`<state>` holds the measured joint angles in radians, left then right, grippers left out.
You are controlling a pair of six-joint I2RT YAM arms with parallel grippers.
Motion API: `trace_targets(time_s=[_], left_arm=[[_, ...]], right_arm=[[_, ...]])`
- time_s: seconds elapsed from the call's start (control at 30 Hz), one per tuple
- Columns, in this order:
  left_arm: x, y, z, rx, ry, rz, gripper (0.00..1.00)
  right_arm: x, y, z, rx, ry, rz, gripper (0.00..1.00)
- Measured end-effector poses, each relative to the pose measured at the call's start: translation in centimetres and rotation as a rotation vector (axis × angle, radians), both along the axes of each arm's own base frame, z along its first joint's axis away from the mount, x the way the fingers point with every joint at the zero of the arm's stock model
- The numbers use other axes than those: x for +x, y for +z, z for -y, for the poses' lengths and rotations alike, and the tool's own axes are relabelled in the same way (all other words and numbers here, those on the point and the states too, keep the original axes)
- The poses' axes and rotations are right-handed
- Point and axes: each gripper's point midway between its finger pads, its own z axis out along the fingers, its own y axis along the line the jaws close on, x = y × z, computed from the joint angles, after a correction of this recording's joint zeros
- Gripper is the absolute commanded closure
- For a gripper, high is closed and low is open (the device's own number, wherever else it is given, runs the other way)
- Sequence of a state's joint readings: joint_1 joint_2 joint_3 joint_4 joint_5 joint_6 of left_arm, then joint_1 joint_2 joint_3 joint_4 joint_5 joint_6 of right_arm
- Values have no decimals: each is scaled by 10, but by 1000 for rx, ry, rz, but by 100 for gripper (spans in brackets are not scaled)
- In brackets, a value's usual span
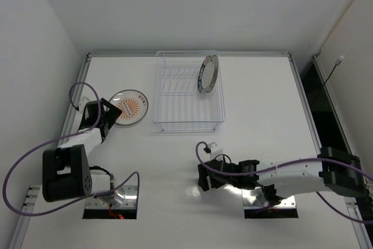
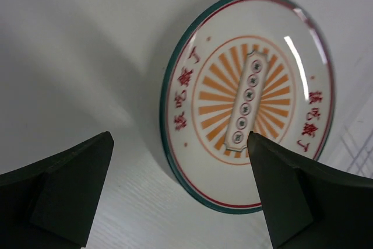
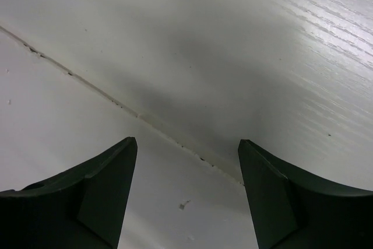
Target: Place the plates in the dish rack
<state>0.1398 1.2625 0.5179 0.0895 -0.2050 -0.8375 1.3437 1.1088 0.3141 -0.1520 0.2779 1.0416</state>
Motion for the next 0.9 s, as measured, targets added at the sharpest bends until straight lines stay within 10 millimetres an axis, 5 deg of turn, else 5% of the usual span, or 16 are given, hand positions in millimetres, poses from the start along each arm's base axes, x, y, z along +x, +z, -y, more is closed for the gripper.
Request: trace_targets(time_s=[0.1,0.2,0.4,0.5,0.53,0.63,0.9], left_arm=[[-8,-26,3,-90,0,-53,1],[-3,-32,11,-158,-27,-42,4],[14,-34,2,-266,-29,35,30],[24,-39,0,-318,-52,61,60],[26,-42,1,-339,-65,64,77],[30,-54,4,-424,-109,68,98],[32,-47,15,-485,-182,92,100]], right_arm=[[0,1,-9,9,-12,-1,32],[1,1,-16,12,-20,7,32],[1,3,-12,59,-66,3,31],[0,5,2,132,-113,-3,29],[0,6,5,170,-131,-7,29],[-1,8,17,264,-181,-19,28],[5,39,18,474,-272,-34,27]])
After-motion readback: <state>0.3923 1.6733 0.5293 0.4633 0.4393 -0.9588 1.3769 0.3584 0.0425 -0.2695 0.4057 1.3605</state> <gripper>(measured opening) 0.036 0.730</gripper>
